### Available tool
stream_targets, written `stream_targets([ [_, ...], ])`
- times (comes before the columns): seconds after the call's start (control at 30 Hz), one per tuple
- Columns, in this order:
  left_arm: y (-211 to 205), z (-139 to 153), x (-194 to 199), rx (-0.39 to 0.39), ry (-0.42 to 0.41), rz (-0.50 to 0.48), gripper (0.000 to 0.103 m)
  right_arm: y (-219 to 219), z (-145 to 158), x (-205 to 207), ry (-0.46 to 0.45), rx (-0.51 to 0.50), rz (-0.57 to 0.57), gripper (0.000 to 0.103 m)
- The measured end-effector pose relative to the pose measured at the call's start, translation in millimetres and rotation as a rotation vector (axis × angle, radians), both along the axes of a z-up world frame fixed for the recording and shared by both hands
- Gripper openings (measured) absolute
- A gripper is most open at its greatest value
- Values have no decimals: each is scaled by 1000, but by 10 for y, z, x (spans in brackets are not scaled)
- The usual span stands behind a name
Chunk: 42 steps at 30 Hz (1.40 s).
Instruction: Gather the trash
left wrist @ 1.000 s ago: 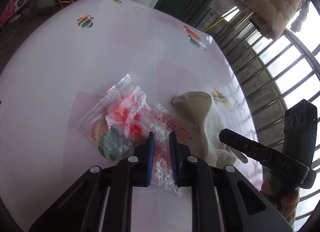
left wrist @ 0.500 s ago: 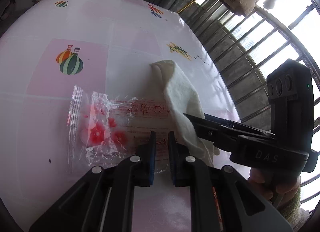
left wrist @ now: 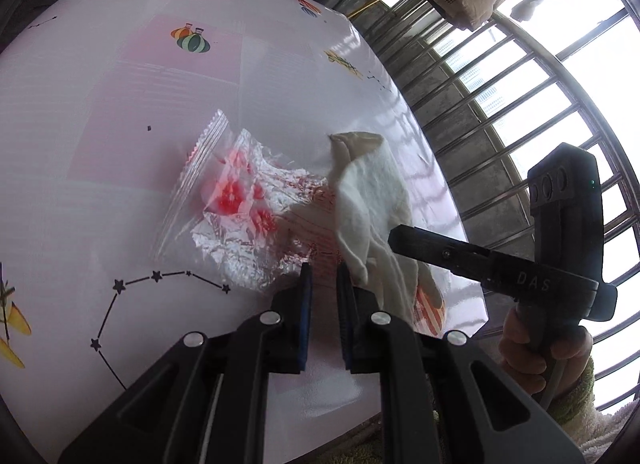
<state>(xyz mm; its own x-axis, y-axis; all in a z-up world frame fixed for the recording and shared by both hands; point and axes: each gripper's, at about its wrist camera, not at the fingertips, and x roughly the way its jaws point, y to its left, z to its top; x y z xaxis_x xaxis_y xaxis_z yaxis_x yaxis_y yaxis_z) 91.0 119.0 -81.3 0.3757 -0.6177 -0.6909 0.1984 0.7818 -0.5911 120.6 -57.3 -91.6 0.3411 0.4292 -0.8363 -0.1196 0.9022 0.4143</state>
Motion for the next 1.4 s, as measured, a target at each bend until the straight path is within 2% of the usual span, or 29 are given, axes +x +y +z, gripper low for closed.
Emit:
stream_targets([
  [0.07,30,48,-3,-4,-19,10,26,-103,74,-34,3,53,-31,43],
  [0.13,66,123,-54,-8,-65,28,67,-180,192,-30,-15,65,-62,50],
  [0.2,92,191,-77,24,-102,52,85,-237,345,-27,-53,30,-98,63],
  [0.27,102,176,-39,42,-88,62,93,-277,522,-25,-107,-30,-132,70],
  [0.33,148,140,-38,13,-82,80,97,-291,708,-53,-176,-105,-177,77],
  [0.47,180,122,-54,-20,-83,86,97,-269,1015,-147,-320,-245,-227,95],
  [0.57,198,118,-67,-35,-89,84,97,-222,1126,-190,-387,-330,-236,95],
  [0.77,284,96,-68,-75,-81,79,97,-92,1184,-266,-464,-457,-220,95],
  [0.97,271,108,-56,-57,-79,64,97,-62,1286,-297,-531,-522,-205,95],
  [1.07,281,105,-61,-71,-77,65,97,-112,1406,-372,-608,-527,-220,95],
  [1.17,301,101,-62,-88,-76,63,97,-189,1487,-475,-700,-449,-187,95],
  [1.27,308,97,-62,-91,-77,63,97,-260,1423,-457,-656,-371,-156,95],
  [1.4,303,97,-62,-81,-79,57,97,-352,1207,-450,-582,-308,-210,95],
])
